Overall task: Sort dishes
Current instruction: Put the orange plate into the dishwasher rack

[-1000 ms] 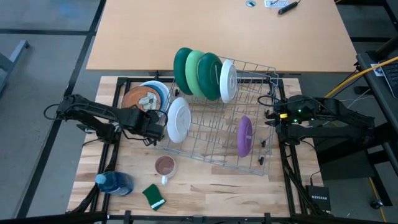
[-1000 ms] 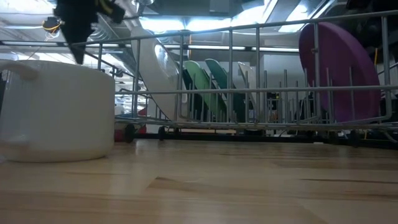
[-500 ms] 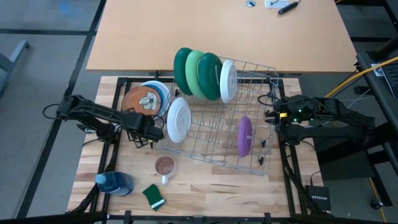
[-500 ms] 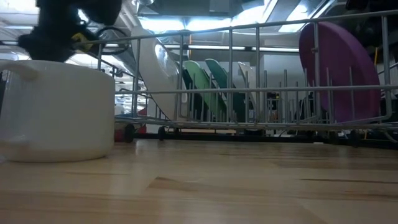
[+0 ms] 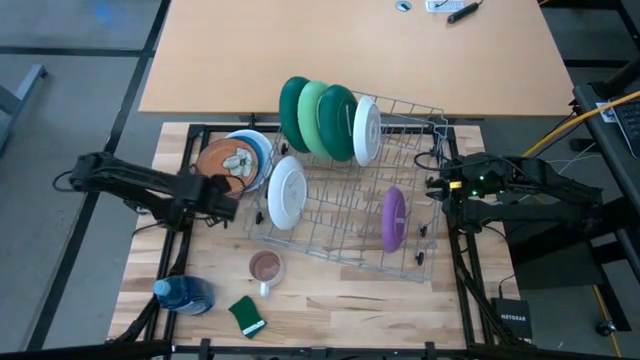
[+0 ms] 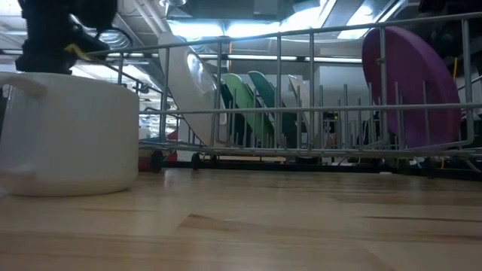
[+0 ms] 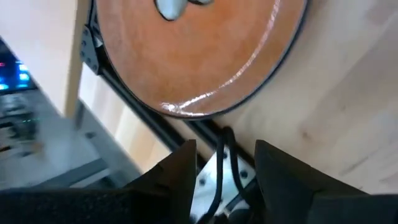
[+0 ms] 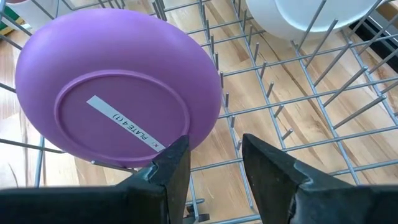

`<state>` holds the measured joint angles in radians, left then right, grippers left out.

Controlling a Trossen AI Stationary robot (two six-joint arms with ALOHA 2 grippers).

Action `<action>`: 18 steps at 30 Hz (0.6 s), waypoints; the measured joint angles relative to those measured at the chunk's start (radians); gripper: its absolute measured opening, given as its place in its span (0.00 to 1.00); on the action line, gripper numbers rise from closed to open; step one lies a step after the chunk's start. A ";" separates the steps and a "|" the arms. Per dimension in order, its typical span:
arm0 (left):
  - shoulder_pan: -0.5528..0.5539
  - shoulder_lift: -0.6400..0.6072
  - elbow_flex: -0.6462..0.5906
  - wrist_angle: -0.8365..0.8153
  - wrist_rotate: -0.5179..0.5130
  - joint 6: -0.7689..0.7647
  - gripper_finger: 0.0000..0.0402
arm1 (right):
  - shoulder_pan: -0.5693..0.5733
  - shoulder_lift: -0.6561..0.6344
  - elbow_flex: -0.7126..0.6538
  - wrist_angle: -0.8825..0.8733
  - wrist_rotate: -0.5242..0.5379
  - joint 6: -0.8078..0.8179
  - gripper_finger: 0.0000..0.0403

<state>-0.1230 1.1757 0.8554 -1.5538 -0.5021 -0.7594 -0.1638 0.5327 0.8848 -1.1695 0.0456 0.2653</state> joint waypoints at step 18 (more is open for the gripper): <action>0.013 -0.316 -0.193 0.353 0.042 0.219 0.37 | 0.000 0.000 0.000 0.001 0.000 0.026 0.38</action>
<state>-0.1101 0.8600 0.6627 -1.2004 -0.4604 -0.5401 -0.1638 0.5323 0.8848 -1.1688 0.0456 0.2913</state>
